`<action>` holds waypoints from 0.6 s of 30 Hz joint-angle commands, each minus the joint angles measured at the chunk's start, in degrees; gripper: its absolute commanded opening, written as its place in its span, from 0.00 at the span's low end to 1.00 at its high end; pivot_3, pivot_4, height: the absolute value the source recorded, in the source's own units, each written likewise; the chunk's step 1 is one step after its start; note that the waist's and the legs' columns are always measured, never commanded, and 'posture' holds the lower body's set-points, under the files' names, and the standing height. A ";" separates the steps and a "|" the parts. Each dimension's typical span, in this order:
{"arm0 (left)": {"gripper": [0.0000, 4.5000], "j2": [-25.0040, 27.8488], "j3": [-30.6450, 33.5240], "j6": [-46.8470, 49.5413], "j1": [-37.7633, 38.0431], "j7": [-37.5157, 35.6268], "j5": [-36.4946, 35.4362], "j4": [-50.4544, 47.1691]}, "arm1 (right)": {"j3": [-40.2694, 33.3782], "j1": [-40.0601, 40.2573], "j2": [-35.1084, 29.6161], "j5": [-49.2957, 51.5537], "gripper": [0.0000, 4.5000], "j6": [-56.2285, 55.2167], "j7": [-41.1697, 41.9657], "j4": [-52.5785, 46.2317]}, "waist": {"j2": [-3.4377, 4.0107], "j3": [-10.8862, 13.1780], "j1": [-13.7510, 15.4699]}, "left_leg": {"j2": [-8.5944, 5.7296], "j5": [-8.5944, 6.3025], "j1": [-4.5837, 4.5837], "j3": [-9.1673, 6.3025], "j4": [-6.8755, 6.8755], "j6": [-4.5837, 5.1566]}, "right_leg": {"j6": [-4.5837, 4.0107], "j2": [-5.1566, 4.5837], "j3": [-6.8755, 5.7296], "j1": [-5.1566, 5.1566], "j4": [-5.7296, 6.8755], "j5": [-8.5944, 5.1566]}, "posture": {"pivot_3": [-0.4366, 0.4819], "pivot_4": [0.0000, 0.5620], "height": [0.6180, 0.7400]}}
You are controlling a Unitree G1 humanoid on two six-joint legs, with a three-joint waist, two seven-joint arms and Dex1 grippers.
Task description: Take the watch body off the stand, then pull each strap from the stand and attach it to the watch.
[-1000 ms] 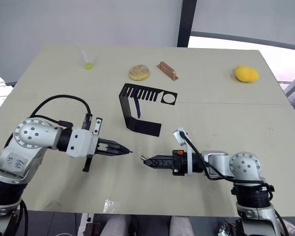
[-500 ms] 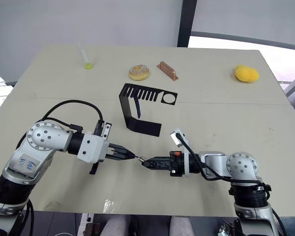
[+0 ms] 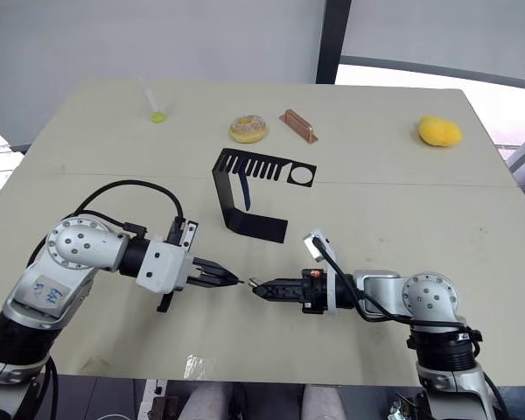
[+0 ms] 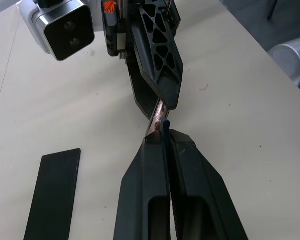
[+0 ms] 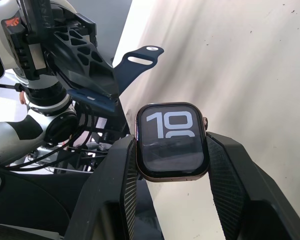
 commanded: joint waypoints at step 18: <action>0.00 -1.03 -0.96 -0.32 0.55 2.04 2.16 -0.24 | 0.58 0.69 0.13 0.68 0.34 -0.60 0.17 -3.30 | 0.00 0.00 0.01 | 0.00 0.00 -0.02 -0.03 0.00 0.00 | 0.00 -0.03 0.01 0.00 0.00 0.00 | 0.48 0.27 1.00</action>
